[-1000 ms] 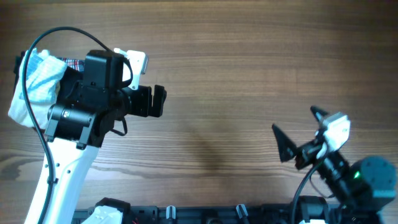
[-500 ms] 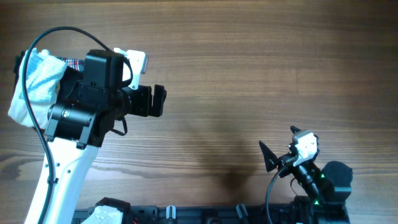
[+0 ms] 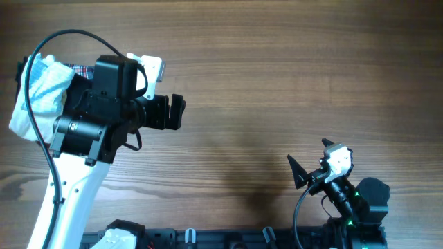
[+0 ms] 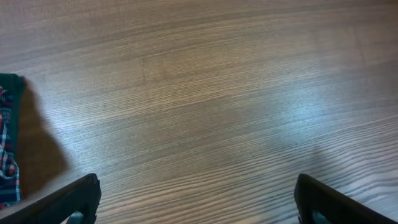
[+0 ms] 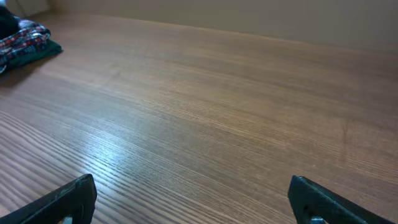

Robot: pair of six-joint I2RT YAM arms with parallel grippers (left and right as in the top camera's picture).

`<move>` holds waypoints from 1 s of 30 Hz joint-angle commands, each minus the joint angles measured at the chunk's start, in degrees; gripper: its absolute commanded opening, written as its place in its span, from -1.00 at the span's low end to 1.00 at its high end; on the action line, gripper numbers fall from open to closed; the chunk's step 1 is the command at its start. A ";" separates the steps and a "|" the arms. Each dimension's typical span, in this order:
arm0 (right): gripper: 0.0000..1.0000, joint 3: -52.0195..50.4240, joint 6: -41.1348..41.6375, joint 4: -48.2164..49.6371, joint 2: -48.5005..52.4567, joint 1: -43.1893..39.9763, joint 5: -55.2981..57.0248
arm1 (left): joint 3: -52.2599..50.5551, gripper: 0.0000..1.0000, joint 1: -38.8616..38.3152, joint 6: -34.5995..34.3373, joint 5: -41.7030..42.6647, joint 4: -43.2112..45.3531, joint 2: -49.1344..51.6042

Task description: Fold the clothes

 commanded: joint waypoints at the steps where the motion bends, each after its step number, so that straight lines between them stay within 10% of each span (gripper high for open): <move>1: 0.99 -0.15 -1.01 0.31 -0.90 0.07 -1.07 | 0.26 0.99 -0.33 -0.76 -0.55 0.11 0.07; 12: 0.99 -0.15 -1.01 0.31 -0.90 0.07 -1.07 | -4.94 1.00 2.08 -0.13 -2.95 0.85 -9.57; 19: 0.99 -0.15 -1.01 0.31 -0.90 0.07 -1.07 | -35.87 1.00 10.73 3.76 10.95 27.76 -32.68; 30: 0.99 -0.15 -1.01 0.31 -0.90 0.07 -1.07 | -59.39 0.99 11.04 3.54 11.91 31.67 -61.48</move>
